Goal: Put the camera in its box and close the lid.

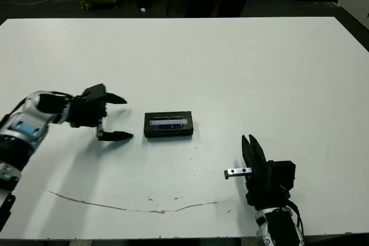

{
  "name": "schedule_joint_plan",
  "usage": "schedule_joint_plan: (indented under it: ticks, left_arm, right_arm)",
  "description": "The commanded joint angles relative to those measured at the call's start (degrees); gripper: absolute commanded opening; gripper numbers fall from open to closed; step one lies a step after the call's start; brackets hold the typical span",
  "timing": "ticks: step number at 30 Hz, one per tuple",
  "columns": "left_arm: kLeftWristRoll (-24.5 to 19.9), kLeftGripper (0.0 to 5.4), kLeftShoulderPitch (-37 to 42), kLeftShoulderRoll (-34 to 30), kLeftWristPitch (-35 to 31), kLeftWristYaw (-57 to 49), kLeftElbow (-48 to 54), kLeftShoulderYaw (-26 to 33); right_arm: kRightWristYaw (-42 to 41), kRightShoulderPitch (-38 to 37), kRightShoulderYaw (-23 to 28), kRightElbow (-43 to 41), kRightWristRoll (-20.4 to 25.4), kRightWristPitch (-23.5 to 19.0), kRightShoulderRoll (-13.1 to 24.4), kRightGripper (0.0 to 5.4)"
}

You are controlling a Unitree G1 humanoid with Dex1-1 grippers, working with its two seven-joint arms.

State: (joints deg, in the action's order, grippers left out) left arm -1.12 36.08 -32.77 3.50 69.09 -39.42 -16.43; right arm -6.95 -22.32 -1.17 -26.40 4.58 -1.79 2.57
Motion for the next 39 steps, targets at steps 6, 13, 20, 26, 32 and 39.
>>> schedule_joint_plan:
  ticks: [6, 13, 20, 26, 32, 39]
  left_arm:
    - [-4.81, 5.39, -11.77, -8.14, -3.94, 7.22, 5.81, 4.29]
    - [-12.01, 4.75, -25.13, -0.44, -22.22, -20.12, 36.67, 18.96]
    - [-15.88, 3.05, -31.56, 15.34, -27.84, -42.73, 59.73, 21.22]
    - [-14.66, 1.56, -31.36, 21.63, -31.83, -51.88, 68.46, 15.29]
    - [-10.67, 0.09, -27.11, 25.59, -38.3, -58.26, 69.12, 6.98]
    - [-5.51, 0.04, -22.82, 30.51, -39.85, -62.93, 60.71, 0.89]
  right_arm:
    - [-0.18, -0.68, 0.33, 1.03, 0.39, -0.57, 0.51, 0.0]
    - [-0.04, -0.13, -0.06, 1.45, -0.16, -0.46, 0.58, 0.0]
    - [-0.1, 0.14, 0.27, 1.39, 0.75, -0.83, 0.42, 0.0]
    - [0.05, 0.43, 0.2, 1.33, 0.64, -0.95, 0.44, 0.0]
    - [0.0, 0.73, -0.14, 1.64, 0.04, -0.17, 0.67, 0.0]
    - [0.66, 0.34, -0.3, 1.01, -0.13, -1.24, 0.37, 0.0]
